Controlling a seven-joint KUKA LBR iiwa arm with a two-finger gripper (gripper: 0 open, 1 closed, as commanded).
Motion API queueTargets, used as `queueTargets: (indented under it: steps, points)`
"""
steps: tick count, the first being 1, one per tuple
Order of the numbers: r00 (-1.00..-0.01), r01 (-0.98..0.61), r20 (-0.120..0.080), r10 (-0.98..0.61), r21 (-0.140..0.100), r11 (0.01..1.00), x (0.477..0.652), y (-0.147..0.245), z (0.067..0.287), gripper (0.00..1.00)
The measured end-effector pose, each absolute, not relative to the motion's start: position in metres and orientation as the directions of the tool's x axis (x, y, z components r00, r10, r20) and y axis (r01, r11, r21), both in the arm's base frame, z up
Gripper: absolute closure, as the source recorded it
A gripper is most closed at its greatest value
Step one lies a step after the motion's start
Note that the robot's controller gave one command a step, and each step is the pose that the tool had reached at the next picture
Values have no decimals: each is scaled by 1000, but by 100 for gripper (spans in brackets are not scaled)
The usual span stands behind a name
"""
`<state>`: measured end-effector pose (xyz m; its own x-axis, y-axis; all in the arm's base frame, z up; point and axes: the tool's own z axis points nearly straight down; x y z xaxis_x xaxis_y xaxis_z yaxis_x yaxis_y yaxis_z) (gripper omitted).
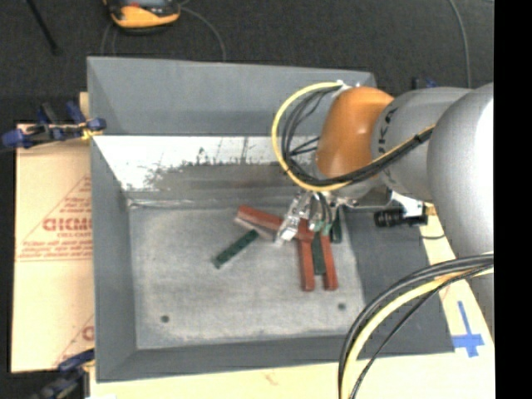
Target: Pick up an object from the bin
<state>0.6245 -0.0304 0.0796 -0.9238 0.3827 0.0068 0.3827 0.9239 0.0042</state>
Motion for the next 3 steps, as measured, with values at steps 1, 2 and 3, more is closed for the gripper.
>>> queueTargets:
  steps: [1,2,3]
  points:
    - [-924,382,6,382,4,924,624,-30,81,100]
    - [-925,381,-2,381,3,925,624,-31,86,100]
    - [-925,381,-4,381,2,925,624,-32,95,100]
